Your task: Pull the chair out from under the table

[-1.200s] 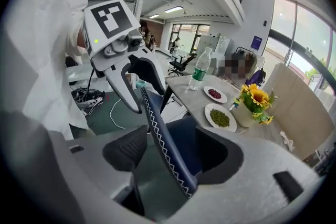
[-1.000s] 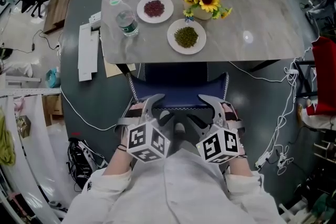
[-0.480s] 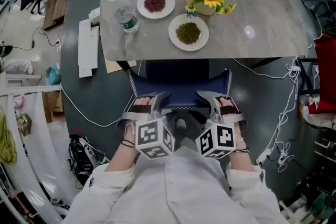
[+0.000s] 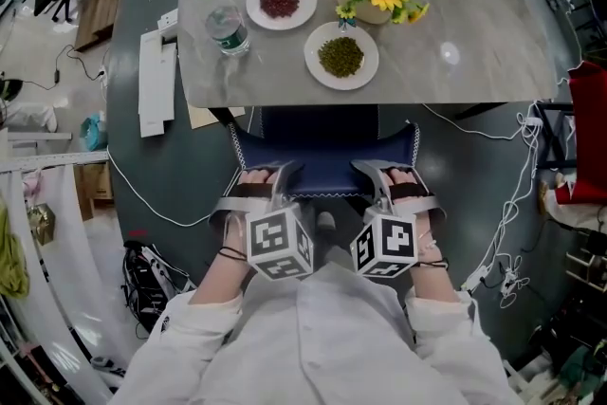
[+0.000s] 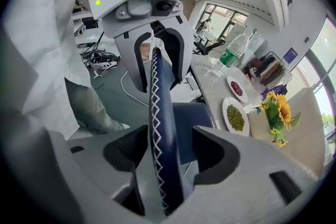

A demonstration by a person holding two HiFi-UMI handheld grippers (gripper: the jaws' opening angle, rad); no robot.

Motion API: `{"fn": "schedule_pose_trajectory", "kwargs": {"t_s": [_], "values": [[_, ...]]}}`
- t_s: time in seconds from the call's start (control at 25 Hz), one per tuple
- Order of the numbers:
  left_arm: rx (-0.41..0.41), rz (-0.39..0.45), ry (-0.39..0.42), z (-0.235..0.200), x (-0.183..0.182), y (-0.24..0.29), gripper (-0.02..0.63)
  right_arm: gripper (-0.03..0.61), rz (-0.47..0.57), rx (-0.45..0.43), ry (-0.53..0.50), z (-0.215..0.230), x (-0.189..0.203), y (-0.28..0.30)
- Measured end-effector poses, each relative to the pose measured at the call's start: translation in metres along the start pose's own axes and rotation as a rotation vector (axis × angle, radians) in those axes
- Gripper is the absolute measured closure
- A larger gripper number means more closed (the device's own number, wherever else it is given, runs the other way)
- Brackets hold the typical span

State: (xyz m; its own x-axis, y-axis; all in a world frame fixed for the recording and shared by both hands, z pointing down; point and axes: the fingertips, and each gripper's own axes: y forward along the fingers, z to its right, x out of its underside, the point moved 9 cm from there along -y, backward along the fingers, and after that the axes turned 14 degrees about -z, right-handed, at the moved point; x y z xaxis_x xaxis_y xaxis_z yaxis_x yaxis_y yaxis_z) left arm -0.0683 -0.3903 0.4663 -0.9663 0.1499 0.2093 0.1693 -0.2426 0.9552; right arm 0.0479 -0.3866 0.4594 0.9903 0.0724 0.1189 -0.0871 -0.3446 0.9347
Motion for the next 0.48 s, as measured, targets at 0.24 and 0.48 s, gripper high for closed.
{"fn": "schedule_pose_trajectory", "kwargs": {"t_s": [0.24, 0.48], "values": [[0.049, 0.018, -0.027, -0.0027, -0.0017, 0.0038, 0.391, 0.353, -0.011, -0.006, -0.005, -0.0003, 0.0013, 0.0058], [0.06, 0.016, -0.018, -0.0009, -0.0034, 0.0087, 0.431, 0.433, 0.033, -0.014, 0.01, -0.0042, 0.0037, 0.0084]]}}
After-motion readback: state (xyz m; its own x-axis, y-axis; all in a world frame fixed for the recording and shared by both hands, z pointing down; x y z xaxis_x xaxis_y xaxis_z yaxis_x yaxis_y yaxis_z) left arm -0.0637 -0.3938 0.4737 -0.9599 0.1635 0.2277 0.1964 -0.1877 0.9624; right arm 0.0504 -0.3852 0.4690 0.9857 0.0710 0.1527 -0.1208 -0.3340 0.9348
